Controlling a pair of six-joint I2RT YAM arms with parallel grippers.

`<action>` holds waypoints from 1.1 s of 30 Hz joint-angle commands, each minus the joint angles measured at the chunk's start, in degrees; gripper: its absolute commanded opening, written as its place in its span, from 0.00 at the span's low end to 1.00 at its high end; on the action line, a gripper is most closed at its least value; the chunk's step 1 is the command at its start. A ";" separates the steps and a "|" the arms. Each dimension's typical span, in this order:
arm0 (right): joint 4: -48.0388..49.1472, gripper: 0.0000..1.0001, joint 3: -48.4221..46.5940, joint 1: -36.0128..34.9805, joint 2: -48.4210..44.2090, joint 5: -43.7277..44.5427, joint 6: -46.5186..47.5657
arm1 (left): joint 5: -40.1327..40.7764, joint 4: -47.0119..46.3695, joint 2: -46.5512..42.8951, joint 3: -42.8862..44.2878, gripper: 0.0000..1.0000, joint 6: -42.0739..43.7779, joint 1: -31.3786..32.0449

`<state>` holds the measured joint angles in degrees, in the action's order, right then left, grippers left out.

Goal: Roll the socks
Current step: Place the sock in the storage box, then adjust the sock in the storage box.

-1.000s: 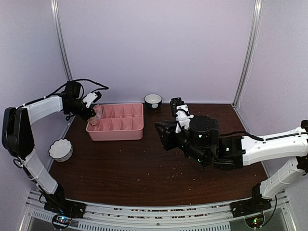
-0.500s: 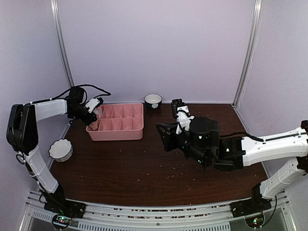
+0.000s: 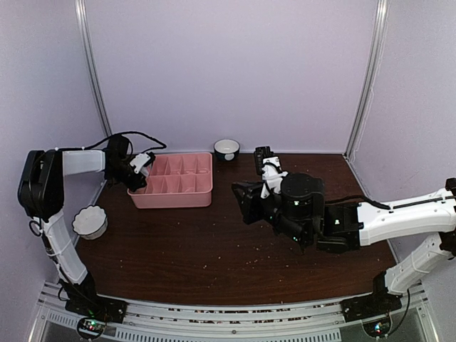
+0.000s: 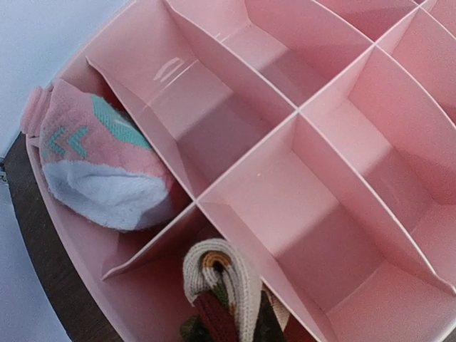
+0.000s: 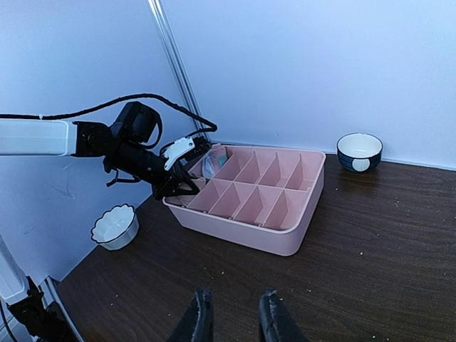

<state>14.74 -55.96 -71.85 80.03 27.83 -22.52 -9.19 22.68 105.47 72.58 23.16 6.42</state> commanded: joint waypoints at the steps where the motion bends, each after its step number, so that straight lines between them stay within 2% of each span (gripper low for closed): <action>1: -0.92 0.25 0.69 0.55 -1.15 -0.65 -0.73 | 2.94 0.26 -0.23 1.60 0.20 -1.79 -0.18; 2: -1.02 0.26 0.70 0.64 -1.24 -0.73 -0.81 | 4.12 0.45 -0.63 1.77 0.37 -1.95 -0.18; 4: -1.18 0.28 0.71 0.77 -1.43 -0.76 -1.00 | 5.16 2.19 -1.41 2.58 0.62 -1.62 -0.21; 5: -1.16 0.28 0.81 0.90 -1.50 -0.76 -1.19 | 5.60 3.10 -1.70 2.87 0.91 -1.62 -0.19; 6: -1.16 0.28 0.77 1.04 -1.54 -0.83 -1.25 | 5.82 3.53 -2.44 2.85 0.97 -1.79 -0.22; 18: -0.97 0.29 0.64 1.76 -1.35 -2.09 -2.07 | -0.38 8.56 -8.83 5.37 0.98 -3.58 -0.26; 28: -1.42 0.27 2.02 1.72 -2.11 -2.35 -3.18 | 8.48 5.81 0.06 9.01 0.98 -4.57 -0.22; 33: -2.19 0.30 3.03 1.77 -3.07 -1.59 -3.32 | 10.26 5.20 0.40 7.70 0.98 -3.54 -0.23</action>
<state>13.72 -53.91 -70.32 79.05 25.65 -25.28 -1.58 29.63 106.17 80.18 18.96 6.42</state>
